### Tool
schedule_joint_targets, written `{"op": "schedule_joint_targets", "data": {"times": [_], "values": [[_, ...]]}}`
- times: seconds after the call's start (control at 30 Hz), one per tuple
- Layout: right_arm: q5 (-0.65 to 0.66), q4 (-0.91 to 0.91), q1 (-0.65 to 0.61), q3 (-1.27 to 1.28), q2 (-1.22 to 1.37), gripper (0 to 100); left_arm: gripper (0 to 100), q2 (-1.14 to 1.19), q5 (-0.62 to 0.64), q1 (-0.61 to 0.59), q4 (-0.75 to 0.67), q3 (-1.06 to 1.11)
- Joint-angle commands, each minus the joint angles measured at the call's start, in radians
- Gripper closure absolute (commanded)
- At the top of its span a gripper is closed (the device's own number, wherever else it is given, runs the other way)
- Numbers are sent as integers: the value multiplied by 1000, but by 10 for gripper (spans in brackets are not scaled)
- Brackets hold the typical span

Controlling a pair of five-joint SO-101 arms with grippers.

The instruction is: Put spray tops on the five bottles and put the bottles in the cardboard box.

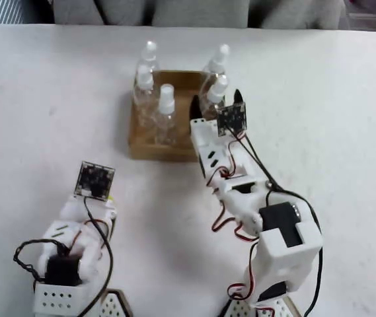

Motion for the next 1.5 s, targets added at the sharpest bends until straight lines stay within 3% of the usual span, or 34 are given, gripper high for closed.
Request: {"op": "schedule_joint_targets", "data": {"times": [0.0,0.2,0.47,1.07,1.37,1.47], "values": [[-8,-2,2,-32,-51,683,980,-2,-9,-12,3,-3],[-8,7,12,-44,-96,683,980,-2,-9,-10,3,-3],[-44,156,19,-41,-197,630,980,-2,-9,-10,3,-3],[-94,369,19,-41,-504,629,980,-2,-9,-12,3,-3],[-94,593,90,-41,-800,631,980,-2,-9,-12,2,-3],[-94,705,117,-41,-909,687,980,-2,-9,-12,2,-3]]}}
